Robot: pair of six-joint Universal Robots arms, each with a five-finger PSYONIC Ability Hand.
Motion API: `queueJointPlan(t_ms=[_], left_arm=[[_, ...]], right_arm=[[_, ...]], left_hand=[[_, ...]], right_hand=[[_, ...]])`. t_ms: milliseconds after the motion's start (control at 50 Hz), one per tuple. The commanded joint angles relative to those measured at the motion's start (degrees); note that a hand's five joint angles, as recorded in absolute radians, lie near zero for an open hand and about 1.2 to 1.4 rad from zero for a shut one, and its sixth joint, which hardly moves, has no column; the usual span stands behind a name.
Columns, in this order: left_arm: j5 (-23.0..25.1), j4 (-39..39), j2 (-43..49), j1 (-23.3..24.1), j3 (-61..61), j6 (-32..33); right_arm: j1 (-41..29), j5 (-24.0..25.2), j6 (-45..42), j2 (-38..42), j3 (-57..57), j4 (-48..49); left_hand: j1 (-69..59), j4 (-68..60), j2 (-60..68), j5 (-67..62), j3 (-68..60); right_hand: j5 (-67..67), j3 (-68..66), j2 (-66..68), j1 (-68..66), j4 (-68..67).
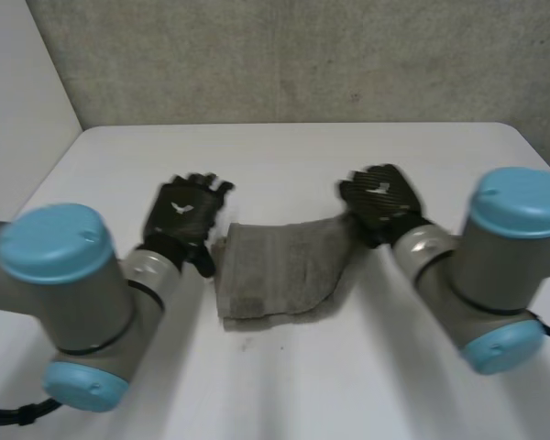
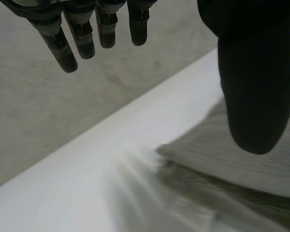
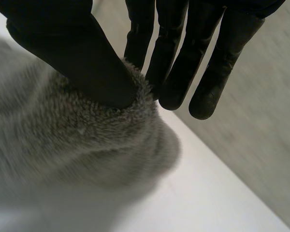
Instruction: Fold the laundry
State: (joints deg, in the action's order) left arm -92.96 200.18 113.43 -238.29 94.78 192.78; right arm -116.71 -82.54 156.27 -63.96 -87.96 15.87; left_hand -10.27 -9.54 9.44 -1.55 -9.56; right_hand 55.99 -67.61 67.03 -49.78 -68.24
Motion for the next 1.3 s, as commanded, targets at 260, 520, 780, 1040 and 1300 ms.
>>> queueJointPlan(t_ms=[260,520,780,1040,1300], left_arm=[[0.33,-0.76,-13.41,-12.38,10.88,-4.5],[4.54,-5.31,-5.7,-5.72,-3.96,-18.74],[0.86,-17.01,13.38,0.37,-18.48,-21.22],[-2.31,-17.1,13.84,0.02,-13.74,-20.6],[-2.49,-17.19,3.82,0.19,-13.39,-11.37]], right_arm=[[-22.24,-2.52,3.95,12.74,16.41,-6.38],[-11.88,-9.57,13.34,2.53,15.09,-11.81],[-9.67,-2.2,15.55,15.26,24.23,-22.73],[-9.32,-0.96,14.5,21.16,26.17,-22.99],[-7.92,-2.63,14.85,8.77,27.66,-22.38]], left_hand=[[0.27,-0.46,0.56,1.55,-0.44],[-0.28,-1.01,1.11,1.0,-0.99],[-2.47,-3.21,3.3,-1.2,-3.18],[-1.12,-1.86,1.95,0.16,-1.83],[-0.45,-1.18,1.28,0.83,-1.16]], right_hand=[[-33.97,35.59,-35.01,17.76,36.22],[-55.99,57.61,-57.03,39.78,58.24],[-55.99,57.61,-57.03,39.78,58.24],[-55.99,57.61,-57.03,39.78,58.24],[-55.99,57.61,-57.03,39.78,58.24]])
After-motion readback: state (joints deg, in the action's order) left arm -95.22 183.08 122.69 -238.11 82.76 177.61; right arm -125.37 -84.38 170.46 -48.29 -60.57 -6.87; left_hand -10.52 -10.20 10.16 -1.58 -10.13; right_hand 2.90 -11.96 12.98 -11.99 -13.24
